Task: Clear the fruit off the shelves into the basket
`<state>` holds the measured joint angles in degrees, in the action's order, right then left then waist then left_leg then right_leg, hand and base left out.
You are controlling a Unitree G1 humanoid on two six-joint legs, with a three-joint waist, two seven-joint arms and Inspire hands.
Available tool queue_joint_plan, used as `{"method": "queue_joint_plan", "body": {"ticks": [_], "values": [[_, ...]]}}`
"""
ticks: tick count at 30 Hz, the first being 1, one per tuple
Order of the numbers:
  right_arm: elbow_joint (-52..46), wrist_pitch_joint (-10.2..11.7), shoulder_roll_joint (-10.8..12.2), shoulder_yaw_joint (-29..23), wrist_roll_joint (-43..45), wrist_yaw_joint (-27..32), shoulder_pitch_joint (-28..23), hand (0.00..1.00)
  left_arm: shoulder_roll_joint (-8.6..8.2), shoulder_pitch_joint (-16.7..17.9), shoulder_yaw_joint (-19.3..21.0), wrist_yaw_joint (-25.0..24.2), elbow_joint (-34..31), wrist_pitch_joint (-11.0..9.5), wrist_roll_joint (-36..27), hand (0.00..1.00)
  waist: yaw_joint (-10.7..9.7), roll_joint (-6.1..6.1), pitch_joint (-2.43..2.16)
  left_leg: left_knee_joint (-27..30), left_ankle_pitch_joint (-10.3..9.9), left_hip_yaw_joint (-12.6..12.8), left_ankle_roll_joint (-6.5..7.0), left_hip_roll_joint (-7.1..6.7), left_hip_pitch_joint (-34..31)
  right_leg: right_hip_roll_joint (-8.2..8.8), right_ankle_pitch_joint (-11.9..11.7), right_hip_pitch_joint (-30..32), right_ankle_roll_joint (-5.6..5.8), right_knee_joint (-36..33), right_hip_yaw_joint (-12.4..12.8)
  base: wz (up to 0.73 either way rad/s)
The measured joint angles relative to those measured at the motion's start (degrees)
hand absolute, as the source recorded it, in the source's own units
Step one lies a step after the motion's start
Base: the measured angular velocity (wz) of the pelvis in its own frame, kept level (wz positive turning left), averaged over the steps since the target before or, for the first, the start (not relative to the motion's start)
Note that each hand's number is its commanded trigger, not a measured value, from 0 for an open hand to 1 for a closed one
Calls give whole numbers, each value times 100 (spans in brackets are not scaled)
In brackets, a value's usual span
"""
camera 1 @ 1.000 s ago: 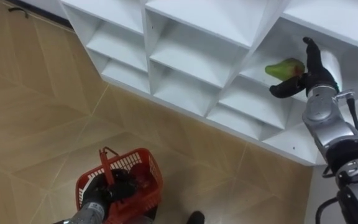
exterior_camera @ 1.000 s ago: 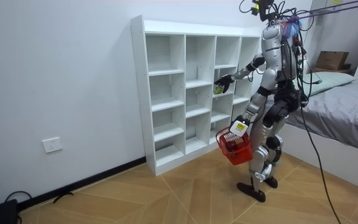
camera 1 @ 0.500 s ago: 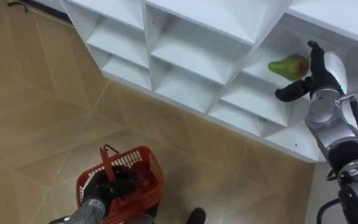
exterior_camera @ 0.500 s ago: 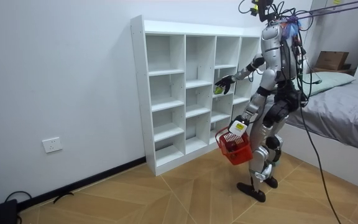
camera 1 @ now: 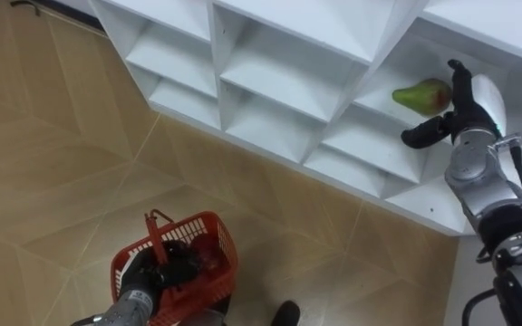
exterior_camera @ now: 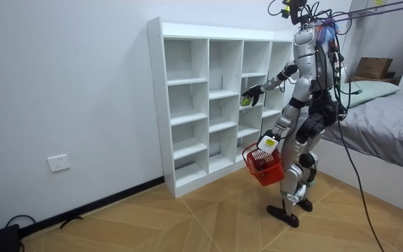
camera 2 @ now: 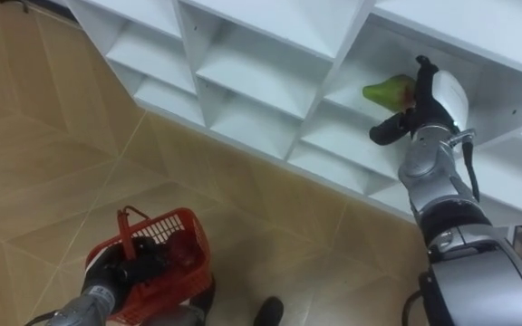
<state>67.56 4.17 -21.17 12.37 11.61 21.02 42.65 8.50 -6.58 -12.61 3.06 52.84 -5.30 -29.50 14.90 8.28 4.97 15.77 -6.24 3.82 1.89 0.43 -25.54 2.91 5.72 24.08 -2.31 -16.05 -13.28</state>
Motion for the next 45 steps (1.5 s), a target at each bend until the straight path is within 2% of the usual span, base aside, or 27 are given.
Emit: {"method": "queue_joint_plan", "body": {"ticks": [6, 12, 21, 22, 23, 24, 26, 27, 45], "values": [[3, -8, -59, 0, 0, -1, 56, 0, -27, -15, -8, 6, 0, -1, -5, 100, 129, 10, 9, 3, 22, 53, 11, 2, -125, 26, 3, 189, -4, -100, -13, -3], [2, -49, -62, 0, 119, -1, 142, 0, -35, -11, -21, -35, 2, 0, -31, 100, 140, 15, 19, 13, 52, 60, 34, -11, -270, 69, 3, 340, -4, -174, -87, 4], [3, -182, -65, 2, 249, 2, 302, 0, -40, -4, -35, -38, 7, 1, -35, 100, 182, 35, 61, 12, 59, 56, 45, -31, -298, 88, 3, 367, -4, -176, -101, 0], [3, -184, -71, 2, 249, 3, 302, 3, -39, -5, -48, -35, 6, 1, -35, 100, 189, 36, 61, 12, 59, 56, 46, -30, -299, 88, 3, 367, -4, -176, -101, 0], [3, -185, -78, 2, 250, 2, 302, 33, -40, -6, -62, -34, 6, 1, -35, 100, 195, 37, 62, 12, 59, 55, 46, -30, -300, 88, 3, 368, -4, -176, -101, 0], [3, -185, -80, 2, 248, 3, 302, 56, -39, -5, -65, -34, 6, 1, -35, 100, 196, 37, 62, 12, 59, 55, 46, -31, -301, 88, 3, 368, -4, -176, -97, 0], [3, -185, -87, 2, 247, 4, 303, 92, -29, -4, -95, -31, 6, 0, -36, 100, 199, 37, 63, 12, 59, 53, 46, -30, -306, 87, 3, 372, -4, -176, -94, 0], [3, -185, -91, 2, 247, 10, 304, 100, -26, -4, -105, -28, 6, 1, -37, 100, 199, 37, 63, 12, 59, 53, 46, -31, -309, 87, 3, 374, -4, -176, -94, 0], [3, -265, -149, 166, 247, 1, 325, 100, -13, 0, -121, -20, 3, -1, -153, 100, 254, 40, 65, 96, 59, 12, 46, -32, -391, 88, 3, 402, -4, -181, -114, 0]]}}
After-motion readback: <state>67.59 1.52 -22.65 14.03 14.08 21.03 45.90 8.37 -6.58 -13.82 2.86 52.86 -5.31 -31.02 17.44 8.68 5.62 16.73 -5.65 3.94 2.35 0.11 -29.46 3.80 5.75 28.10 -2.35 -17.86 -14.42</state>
